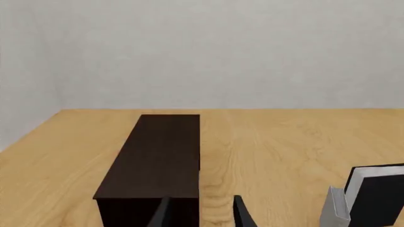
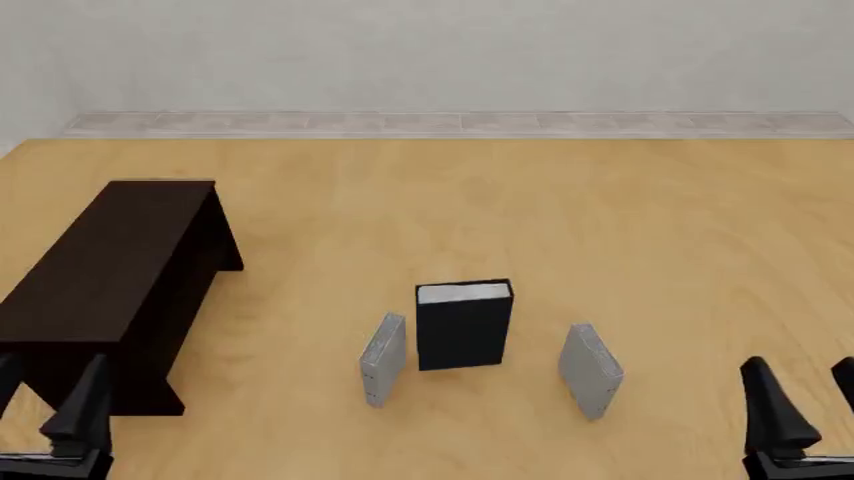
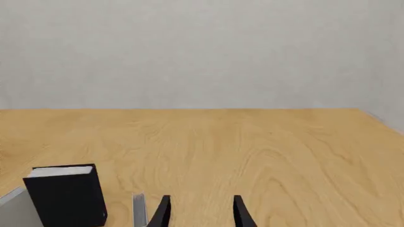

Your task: Pick up the book in the middle and place it on the cabinet shelf.

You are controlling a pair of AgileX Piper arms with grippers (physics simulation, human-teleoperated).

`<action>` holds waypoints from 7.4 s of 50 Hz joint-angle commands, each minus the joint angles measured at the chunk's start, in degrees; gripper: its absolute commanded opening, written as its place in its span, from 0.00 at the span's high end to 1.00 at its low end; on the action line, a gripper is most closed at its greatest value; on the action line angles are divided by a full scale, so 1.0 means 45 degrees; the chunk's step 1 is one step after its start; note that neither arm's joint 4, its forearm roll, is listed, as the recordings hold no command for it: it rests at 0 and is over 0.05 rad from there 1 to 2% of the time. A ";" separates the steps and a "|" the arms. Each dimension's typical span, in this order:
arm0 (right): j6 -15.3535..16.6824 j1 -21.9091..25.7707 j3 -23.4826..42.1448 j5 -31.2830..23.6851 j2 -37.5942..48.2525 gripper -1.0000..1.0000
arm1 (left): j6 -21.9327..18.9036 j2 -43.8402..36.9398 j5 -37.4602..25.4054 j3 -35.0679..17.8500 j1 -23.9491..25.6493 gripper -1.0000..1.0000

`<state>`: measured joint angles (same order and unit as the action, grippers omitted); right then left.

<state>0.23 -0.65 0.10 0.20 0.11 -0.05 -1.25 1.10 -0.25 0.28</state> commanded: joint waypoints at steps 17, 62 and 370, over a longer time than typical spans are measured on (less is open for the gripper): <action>0.0139 0.0120 -0.0009 0.0166 0.0047 0.00 | -0.0316 -0.1783 -0.0873 -0.3463 0.0519 0.00; 0.0102 0.0128 -0.0007 0.0190 0.0102 0.00 | -0.0506 -1.1006 -0.3714 -1.2119 0.5007 0.00; 0.0049 0.0203 -0.0012 0.0302 0.0255 0.00 | -1.4789 -2.0227 -0.4370 -1.5389 0.4165 1.00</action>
<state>0.46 0.26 0.04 1.55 1.26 -55.12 -98.60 -28.34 -79.76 23.18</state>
